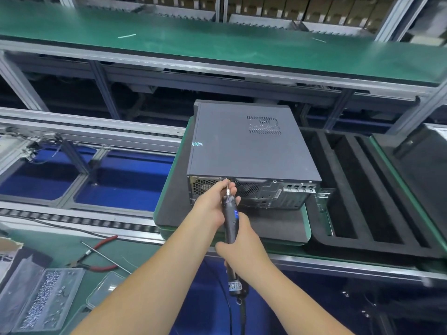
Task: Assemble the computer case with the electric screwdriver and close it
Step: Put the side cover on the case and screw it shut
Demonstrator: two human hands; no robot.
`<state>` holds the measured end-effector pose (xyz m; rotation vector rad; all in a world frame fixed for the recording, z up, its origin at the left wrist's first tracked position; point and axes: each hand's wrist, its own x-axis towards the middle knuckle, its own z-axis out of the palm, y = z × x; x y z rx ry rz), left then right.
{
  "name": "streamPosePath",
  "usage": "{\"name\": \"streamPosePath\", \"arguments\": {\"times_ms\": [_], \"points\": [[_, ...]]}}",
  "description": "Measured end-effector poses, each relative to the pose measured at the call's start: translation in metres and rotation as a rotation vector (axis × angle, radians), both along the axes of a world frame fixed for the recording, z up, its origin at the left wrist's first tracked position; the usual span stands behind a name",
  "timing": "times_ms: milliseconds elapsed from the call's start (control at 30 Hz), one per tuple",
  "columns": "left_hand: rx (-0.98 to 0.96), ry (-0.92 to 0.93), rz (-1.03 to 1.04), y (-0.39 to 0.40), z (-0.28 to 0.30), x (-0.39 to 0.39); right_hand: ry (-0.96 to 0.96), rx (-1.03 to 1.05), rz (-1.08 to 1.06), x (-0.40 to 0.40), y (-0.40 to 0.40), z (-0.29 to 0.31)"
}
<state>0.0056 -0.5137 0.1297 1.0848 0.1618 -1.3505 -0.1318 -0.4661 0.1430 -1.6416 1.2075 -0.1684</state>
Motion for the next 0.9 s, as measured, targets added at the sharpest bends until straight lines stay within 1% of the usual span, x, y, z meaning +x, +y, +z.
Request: {"name": "streamPosePath", "arguments": {"times_ms": [633, 900], "points": [[0.061, -0.039, 0.022, 0.001, 0.011, -0.001, 0.009, -0.015, 0.008, 0.001, -0.003, 0.006], [0.033, -0.017, 0.021, 0.001, 0.016, -0.001, -0.005, 0.029, -0.001, 0.003, -0.004, 0.012]]}}
